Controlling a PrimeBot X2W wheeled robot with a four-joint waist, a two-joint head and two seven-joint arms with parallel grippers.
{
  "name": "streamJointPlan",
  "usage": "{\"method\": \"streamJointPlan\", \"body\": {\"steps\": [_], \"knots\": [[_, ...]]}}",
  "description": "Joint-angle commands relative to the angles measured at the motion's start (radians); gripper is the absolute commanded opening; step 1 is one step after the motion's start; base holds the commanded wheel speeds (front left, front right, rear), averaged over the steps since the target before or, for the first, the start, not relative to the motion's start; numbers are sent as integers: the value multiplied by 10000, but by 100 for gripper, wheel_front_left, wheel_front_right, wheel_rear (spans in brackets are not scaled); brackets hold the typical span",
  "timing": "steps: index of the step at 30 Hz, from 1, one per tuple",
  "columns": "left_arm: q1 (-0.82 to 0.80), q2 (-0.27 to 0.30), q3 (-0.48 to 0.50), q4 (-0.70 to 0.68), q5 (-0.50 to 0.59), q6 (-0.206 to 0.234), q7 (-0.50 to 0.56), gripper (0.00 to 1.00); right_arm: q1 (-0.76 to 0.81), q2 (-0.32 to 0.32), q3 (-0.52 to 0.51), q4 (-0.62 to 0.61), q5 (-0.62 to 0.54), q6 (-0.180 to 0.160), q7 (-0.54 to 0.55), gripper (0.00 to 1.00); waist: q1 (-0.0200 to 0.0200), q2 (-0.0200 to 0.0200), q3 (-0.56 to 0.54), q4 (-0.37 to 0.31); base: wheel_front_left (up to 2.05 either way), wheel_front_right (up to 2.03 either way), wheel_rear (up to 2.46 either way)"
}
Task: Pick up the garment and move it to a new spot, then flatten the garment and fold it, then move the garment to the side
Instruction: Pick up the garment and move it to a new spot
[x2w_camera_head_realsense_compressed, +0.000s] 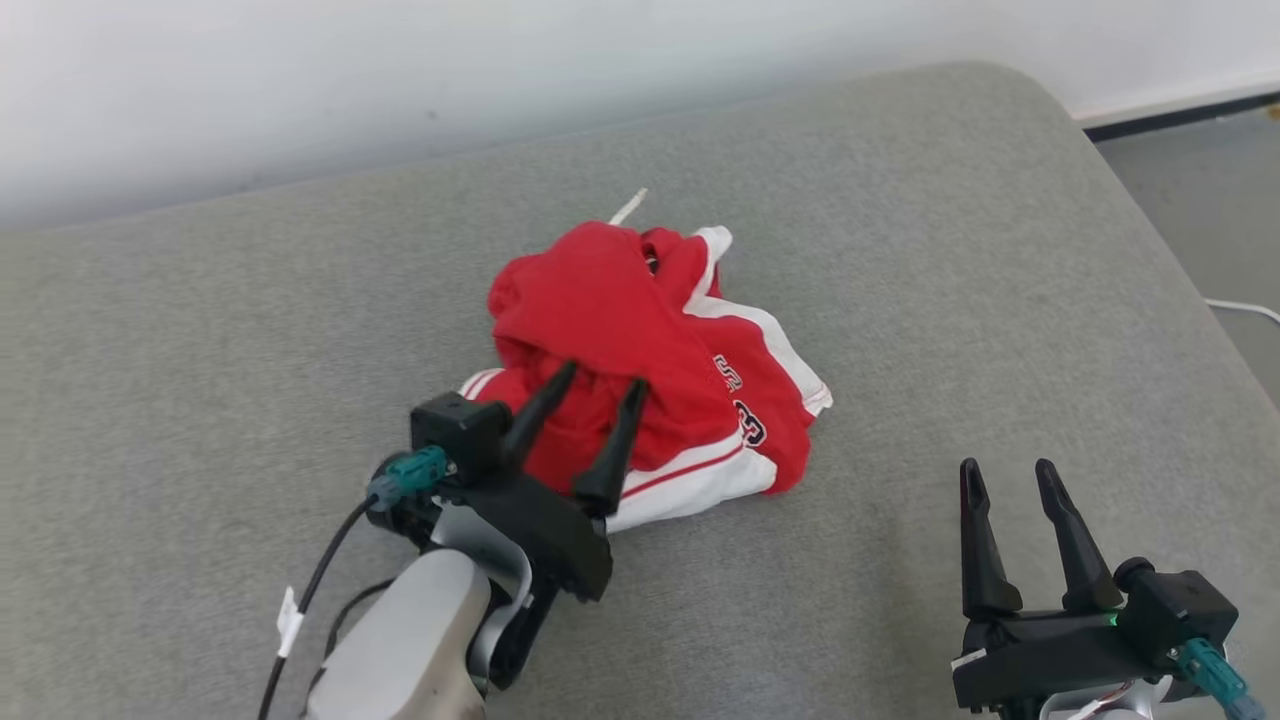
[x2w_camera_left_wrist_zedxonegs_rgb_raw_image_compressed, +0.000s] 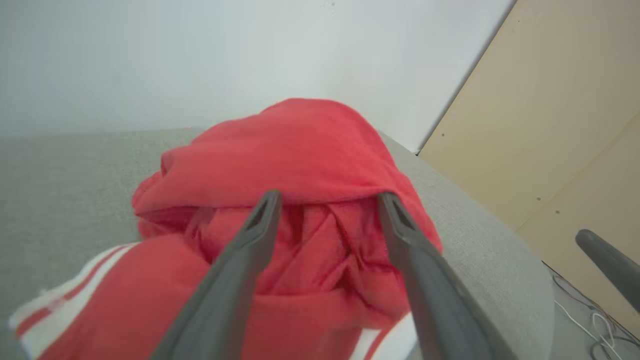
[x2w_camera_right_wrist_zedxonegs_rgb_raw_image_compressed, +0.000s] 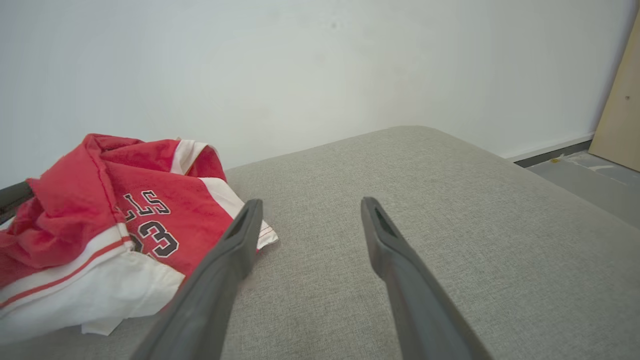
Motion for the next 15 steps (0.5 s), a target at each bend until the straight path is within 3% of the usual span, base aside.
{"method": "streamJointPlan", "body": {"steps": [1,9,15], "knots": [[-107,104,152,-102,135,95,-186,100,118,5,24,19,-64,-21,-49,100,0,0,-254,301,0,0,0],[662,1045,1336,-1378,706,552,-437,100,451,4,134,-173,-187,-21,-51,100,0,0,-813,1190,0,0,0],[2101,1831,2610,-2892,1206,833,-428,100,631,3,228,-456,-292,-21,-48,100,0,0,-1068,1811,0,0,0]]}}
